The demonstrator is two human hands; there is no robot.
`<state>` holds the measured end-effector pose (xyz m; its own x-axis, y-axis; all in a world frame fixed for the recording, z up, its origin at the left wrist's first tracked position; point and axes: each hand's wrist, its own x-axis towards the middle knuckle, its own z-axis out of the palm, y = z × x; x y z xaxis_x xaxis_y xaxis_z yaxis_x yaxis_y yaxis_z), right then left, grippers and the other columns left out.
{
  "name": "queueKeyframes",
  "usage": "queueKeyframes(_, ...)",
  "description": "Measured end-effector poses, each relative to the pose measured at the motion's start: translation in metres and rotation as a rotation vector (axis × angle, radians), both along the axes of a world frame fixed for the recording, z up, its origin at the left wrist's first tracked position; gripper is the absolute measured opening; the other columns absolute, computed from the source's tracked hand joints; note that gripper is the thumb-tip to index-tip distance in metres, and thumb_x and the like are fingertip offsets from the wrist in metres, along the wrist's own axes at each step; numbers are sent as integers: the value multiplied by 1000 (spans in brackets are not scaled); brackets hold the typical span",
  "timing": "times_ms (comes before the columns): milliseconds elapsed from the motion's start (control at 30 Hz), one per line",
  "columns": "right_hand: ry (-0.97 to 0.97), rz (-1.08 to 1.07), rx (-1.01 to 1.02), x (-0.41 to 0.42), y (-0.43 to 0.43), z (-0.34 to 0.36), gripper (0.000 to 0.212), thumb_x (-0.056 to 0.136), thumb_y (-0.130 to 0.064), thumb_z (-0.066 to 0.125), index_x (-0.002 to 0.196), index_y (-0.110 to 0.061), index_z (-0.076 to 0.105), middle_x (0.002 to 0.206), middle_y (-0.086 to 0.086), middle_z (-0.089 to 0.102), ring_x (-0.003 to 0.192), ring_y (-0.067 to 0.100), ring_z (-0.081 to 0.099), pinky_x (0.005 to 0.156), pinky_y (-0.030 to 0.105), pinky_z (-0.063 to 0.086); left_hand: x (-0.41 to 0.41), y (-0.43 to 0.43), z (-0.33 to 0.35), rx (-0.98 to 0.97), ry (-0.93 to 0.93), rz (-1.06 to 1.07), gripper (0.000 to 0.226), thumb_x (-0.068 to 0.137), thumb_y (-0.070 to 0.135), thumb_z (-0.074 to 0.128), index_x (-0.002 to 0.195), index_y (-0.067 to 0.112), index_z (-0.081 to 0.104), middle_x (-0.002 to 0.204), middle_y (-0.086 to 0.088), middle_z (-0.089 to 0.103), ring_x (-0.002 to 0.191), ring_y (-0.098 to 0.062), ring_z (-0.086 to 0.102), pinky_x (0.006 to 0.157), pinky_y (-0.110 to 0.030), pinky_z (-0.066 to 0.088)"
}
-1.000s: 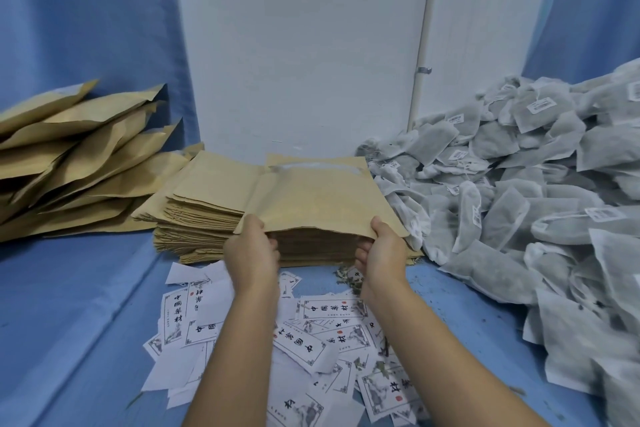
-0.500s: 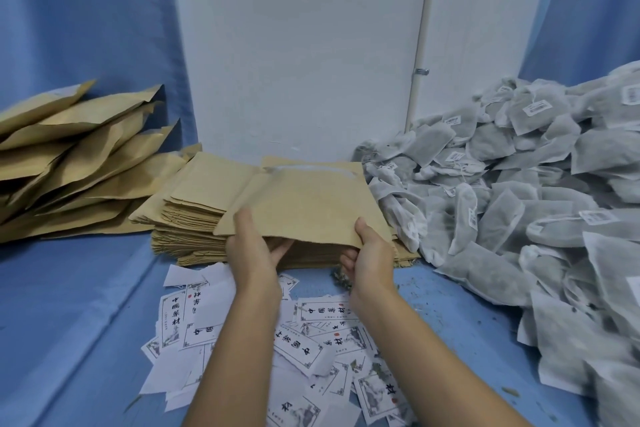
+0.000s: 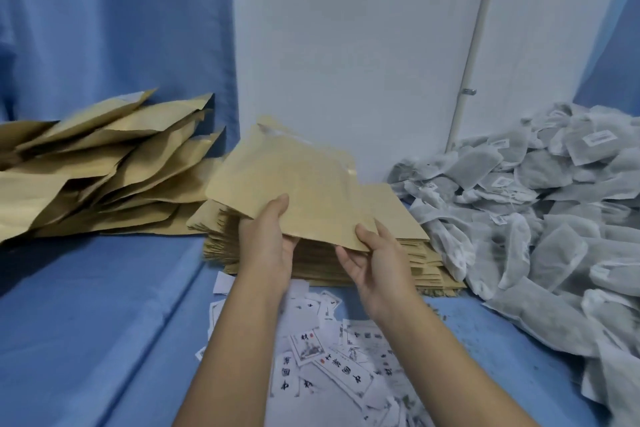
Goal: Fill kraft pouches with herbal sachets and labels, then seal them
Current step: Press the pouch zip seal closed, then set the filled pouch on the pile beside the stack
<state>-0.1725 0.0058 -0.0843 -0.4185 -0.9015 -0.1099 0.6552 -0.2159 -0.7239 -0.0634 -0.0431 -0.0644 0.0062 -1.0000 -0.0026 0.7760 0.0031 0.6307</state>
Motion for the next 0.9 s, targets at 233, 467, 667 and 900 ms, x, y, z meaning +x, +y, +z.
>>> queueKeyframes(233, 103, 157, -136, 80, -80, 69, 41, 98, -2, 44, 136, -18, 48, 118, 9, 60, 86, 25, 62, 51, 22, 54, 63, -47, 60, -174, 95, 86, 27, 86, -18, 43, 101, 2, 53, 95, -14, 63, 85, -25, 64, 69, -30, 57)
queueKeyframes(467, 262, 236, -174, 151, -172, 123, 43, 100, -6, 42, 139, -22, 45, 129, 11, 57, 98, 29, 62, 53, 22, 57, 153, -128, 109, -74, -361, 160, 13, 100, 7, 39, 109, 15, 44, 99, -10, 62, 75, -23, 66, 59, -33, 56)
queueKeyframes(667, 387, 237, -33, 177, -234, 118, 32, 97, -6, 49, 128, -10, 55, 121, 13, 62, 63, 19, 65, 55, 20, 54, 187, -190, 94, 87, -429, 113, 25, 104, 11, 33, 80, 10, 40, 47, -5, 51, 24, -3, 39, 29, -12, 29)
queueKeyframes(900, -53, 285, 13, 174, -245, 91, 46, 86, 6, 63, 130, 7, 49, 114, 18, 65, 80, 22, 70, 60, 21, 58, 182, -200, 79, 79, 81, 149, 14, 98, 1, 46, 110, -4, 46, 90, -19, 62, 72, -22, 67, 57, -22, 57)
